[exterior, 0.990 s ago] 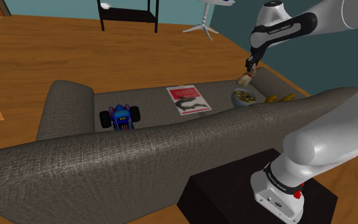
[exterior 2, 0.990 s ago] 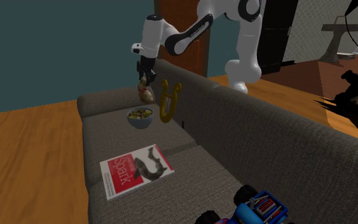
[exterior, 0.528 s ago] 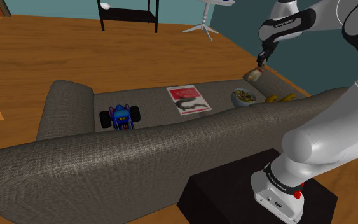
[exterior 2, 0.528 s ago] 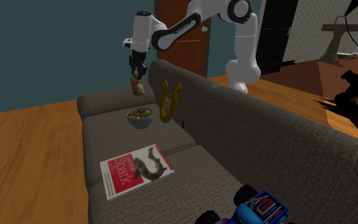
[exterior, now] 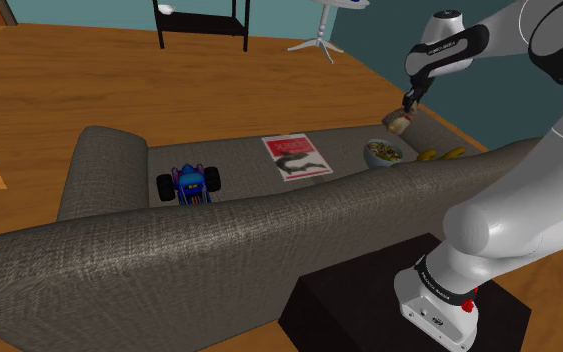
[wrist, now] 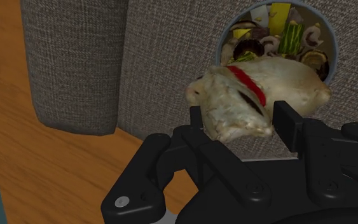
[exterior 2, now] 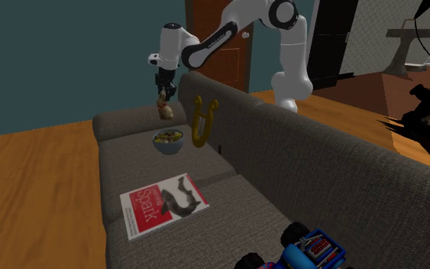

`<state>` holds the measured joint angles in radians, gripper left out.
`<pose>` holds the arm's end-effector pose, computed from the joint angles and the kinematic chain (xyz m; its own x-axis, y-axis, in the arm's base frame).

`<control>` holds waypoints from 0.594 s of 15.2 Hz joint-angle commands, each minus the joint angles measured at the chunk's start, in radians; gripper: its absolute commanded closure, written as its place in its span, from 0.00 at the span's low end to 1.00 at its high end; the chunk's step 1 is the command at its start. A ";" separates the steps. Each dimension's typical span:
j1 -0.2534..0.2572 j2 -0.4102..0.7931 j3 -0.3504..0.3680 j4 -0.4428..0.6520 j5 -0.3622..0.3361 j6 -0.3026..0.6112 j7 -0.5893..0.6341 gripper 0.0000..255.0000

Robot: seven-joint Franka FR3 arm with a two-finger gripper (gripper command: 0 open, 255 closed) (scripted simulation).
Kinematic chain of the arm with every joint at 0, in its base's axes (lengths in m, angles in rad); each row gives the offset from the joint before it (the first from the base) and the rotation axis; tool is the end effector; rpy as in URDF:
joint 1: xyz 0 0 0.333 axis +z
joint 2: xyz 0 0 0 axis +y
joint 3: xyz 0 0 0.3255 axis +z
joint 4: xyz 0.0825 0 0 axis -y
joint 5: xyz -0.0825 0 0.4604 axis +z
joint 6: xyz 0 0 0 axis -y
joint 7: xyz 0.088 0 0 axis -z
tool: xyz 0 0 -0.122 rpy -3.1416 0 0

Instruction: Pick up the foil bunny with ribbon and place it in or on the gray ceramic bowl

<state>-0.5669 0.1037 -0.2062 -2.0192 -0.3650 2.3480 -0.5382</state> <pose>0.4707 -0.4695 0.3808 0.9999 -0.0054 -0.0110 -0.0009 -0.9287 0.3708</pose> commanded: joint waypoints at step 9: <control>-0.004 0.065 -0.007 -0.056 -0.027 0.118 0.044 1.00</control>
<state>-0.5694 0.1629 -0.2121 -2.0713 -0.3898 2.4550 -0.4955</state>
